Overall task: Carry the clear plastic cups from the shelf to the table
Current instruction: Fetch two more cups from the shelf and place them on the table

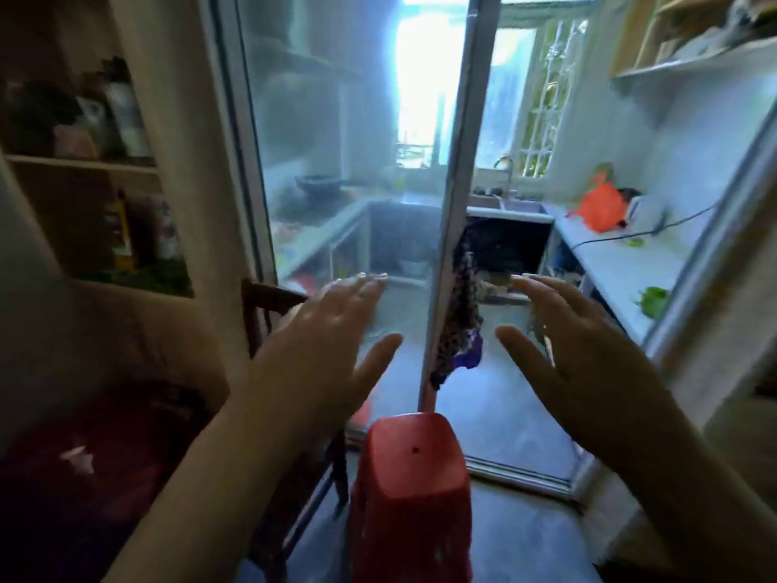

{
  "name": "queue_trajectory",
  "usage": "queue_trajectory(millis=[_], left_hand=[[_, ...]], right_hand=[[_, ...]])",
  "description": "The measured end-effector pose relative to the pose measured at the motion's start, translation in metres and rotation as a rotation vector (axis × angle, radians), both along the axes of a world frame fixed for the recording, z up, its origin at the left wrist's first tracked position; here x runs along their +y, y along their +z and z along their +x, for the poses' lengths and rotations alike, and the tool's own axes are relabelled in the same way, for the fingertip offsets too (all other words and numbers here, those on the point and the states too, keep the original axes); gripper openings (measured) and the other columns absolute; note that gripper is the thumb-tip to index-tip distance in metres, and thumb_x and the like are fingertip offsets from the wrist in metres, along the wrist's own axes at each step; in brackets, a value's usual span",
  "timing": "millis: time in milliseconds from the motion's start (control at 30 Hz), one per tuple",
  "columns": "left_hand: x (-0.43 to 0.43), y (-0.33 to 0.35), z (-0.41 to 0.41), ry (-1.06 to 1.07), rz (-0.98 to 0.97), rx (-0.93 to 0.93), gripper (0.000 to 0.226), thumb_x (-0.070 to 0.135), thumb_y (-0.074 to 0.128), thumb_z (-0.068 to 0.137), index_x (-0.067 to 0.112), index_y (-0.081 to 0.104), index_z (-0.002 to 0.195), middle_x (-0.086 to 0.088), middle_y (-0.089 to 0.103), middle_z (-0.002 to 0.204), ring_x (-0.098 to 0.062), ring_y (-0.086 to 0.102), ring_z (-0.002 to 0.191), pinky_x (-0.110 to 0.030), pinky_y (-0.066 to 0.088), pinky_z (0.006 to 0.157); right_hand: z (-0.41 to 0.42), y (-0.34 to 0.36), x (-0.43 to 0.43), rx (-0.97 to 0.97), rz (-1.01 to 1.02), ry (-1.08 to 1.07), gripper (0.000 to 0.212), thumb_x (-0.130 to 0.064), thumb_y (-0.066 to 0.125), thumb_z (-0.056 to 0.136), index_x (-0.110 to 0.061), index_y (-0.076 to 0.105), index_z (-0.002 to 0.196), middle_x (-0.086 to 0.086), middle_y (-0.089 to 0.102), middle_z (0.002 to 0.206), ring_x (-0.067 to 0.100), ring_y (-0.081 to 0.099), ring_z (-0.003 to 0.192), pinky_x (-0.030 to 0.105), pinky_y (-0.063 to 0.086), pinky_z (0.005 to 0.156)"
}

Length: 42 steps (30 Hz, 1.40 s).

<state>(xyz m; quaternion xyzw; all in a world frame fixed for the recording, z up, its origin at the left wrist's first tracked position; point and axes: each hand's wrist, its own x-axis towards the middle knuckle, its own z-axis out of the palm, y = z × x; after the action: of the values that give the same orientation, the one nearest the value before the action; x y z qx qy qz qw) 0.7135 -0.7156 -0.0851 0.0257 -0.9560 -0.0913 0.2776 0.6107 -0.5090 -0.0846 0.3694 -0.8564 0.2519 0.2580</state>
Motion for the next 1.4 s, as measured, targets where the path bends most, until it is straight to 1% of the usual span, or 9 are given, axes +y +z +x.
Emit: queue_trajectory(millis=[100, 267, 433, 533, 733, 900, 1100, 1267, 1400], left_hand=[[0.083, 0.004, -0.045, -0.087, -0.036, -0.059, 0.072, 0.061, 0.019, 0.083, 0.023, 0.023, 0.144, -0.003, 0.032, 0.149, -0.017, 0.027, 0.136, -0.036, 0.024, 0.11], [0.201, 0.017, -0.096, -0.222, -0.055, -0.048, 0.071, 0.06, 0.019, 0.082, 0.024, 0.026, 0.142, -0.002, 0.038, 0.146, -0.02, 0.033, 0.133, -0.039, 0.029, 0.106], [0.291, 0.032, -0.143, -0.338, -0.132, -0.036, 0.078, 0.067, 0.009, 0.076, 0.026, 0.033, 0.138, 0.002, 0.04, 0.145, -0.018, 0.032, 0.134, -0.039, 0.029, 0.106], [0.333, 0.032, -0.175, -0.418, -0.156, -0.027, 0.071, 0.065, 0.016, 0.08, 0.024, 0.041, 0.133, 0.004, 0.045, 0.14, -0.016, 0.035, 0.131, -0.036, 0.029, 0.105], [0.384, 0.03, -0.26, -0.549, -0.139, -0.063, 0.079, 0.068, 0.014, 0.075, 0.025, 0.032, 0.139, 0.003, 0.041, 0.144, -0.016, 0.035, 0.132, -0.037, 0.029, 0.106], [0.424, 0.044, -0.344, -0.637, -0.062, -0.078, 0.084, 0.07, 0.014, 0.072, 0.025, 0.023, 0.142, 0.003, 0.034, 0.148, -0.015, 0.029, 0.135, -0.034, 0.026, 0.108], [0.468, 0.059, -0.438, -0.753, -0.014, 0.072, 0.072, 0.066, 0.023, 0.081, 0.026, 0.025, 0.141, 0.003, 0.04, 0.144, -0.014, 0.034, 0.132, -0.029, 0.03, 0.102], [0.532, 0.051, -0.493, -0.876, 0.062, 0.122, 0.061, 0.058, 0.036, 0.083, 0.027, 0.033, 0.136, 0.007, 0.047, 0.136, -0.01, 0.041, 0.123, -0.021, 0.03, 0.092], [0.584, 0.047, -0.536, -0.882, 0.065, 0.14, 0.063, 0.056, 0.038, 0.083, 0.025, 0.032, 0.138, 0.006, 0.046, 0.138, -0.01, 0.037, 0.126, -0.022, 0.029, 0.094]], right_hand=[[-0.012, 0.006, 0.104, 0.009, 0.047, -0.166, 0.071, -0.061, 0.033, 0.084, -0.009, 0.045, 0.131, 0.012, 0.051, 0.132, 0.026, 0.045, 0.122, 0.028, 0.03, 0.099], [-0.019, 0.022, 0.244, 0.046, 0.079, -0.354, 0.069, -0.06, 0.027, 0.086, -0.012, 0.042, 0.134, 0.008, 0.047, 0.137, 0.019, 0.039, 0.126, 0.019, 0.022, 0.097], [-0.03, 0.031, 0.333, 0.06, 0.032, -0.468, 0.065, -0.06, 0.03, 0.087, -0.018, 0.039, 0.136, 0.001, 0.043, 0.14, 0.014, 0.036, 0.128, 0.025, 0.027, 0.098], [-0.046, 0.026, 0.368, 0.034, -0.009, -0.523, 0.061, -0.057, 0.035, 0.089, -0.018, 0.039, 0.136, 0.0, 0.043, 0.14, 0.013, 0.036, 0.128, 0.024, 0.027, 0.097], [-0.111, 0.01, 0.411, 0.017, -0.032, -0.622, 0.059, -0.052, 0.037, 0.086, -0.017, 0.042, 0.133, 0.0, 0.046, 0.137, 0.012, 0.037, 0.125, 0.015, 0.022, 0.094], [-0.196, 0.03, 0.446, 0.015, -0.003, -0.693, 0.06, -0.052, 0.038, 0.086, -0.019, 0.039, 0.135, -0.003, 0.043, 0.14, 0.01, 0.036, 0.127, 0.021, 0.027, 0.095], [-0.285, 0.058, 0.481, 0.122, -0.072, -0.755, 0.056, -0.05, 0.04, 0.087, -0.021, 0.039, 0.135, -0.006, 0.043, 0.138, 0.005, 0.036, 0.124, 0.017, 0.027, 0.088], [-0.336, 0.034, 0.525, 0.067, -0.11, -0.778, 0.054, -0.047, 0.044, 0.088, -0.022, 0.039, 0.135, -0.007, 0.045, 0.137, 0.003, 0.039, 0.12, 0.007, 0.024, 0.082], [-0.385, 0.031, 0.579, 0.01, -0.175, -0.763, 0.05, -0.046, 0.05, 0.087, -0.027, 0.04, 0.132, -0.018, 0.044, 0.124, -0.003, 0.037, 0.11, 0.011, 0.029, 0.077]])
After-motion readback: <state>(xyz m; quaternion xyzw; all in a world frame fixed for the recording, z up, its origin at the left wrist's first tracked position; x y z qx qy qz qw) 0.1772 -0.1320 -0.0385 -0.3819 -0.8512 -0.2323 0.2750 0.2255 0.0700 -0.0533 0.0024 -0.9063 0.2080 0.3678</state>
